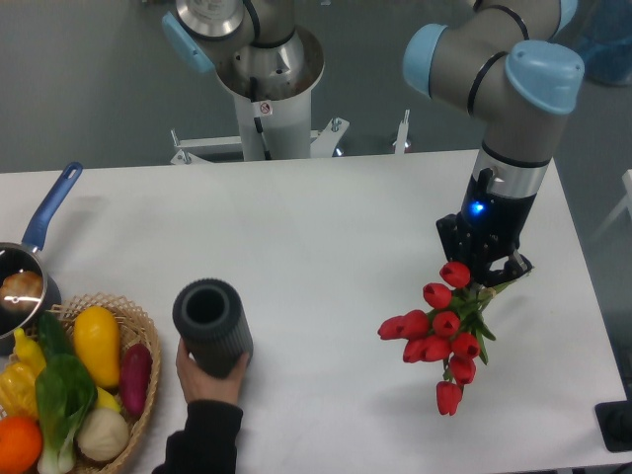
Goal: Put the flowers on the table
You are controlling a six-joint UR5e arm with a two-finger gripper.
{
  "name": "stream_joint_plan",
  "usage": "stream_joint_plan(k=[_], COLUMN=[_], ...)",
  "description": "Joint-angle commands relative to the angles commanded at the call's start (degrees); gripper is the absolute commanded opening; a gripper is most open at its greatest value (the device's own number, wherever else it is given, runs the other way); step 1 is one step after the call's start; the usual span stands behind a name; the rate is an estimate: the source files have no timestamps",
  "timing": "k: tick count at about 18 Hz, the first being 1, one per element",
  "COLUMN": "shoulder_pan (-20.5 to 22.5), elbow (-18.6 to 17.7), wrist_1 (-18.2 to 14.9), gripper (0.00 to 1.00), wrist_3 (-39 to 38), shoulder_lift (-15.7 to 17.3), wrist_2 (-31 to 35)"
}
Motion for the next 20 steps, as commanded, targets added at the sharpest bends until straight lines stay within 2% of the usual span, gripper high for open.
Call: stream_joint_plan(k=[4, 10, 13, 15, 17, 20], shoulder_pan=[-0.61, -6.76, -8.43, -9.31, -10.10, -11.60], elbow=[-1.49, -4.48, -5.80, -6.33, -6.33, -7.20], wrist_1=[-0.09, 0.79, 1.05, 2.45, 3.16, 3.16], gripper=[0.00, 0.00, 0.00, 0.01, 0.05, 0.20], wrist_3=[-0.09, -0.88, -1.84, -2.63, -3.86, -5.62], shoulder_lift=[0.70, 0.62, 0.18, -0.26, -0.88, -1.06], wrist_2=[1.40, 10.01, 10.37, 10.37, 10.37, 10.37])
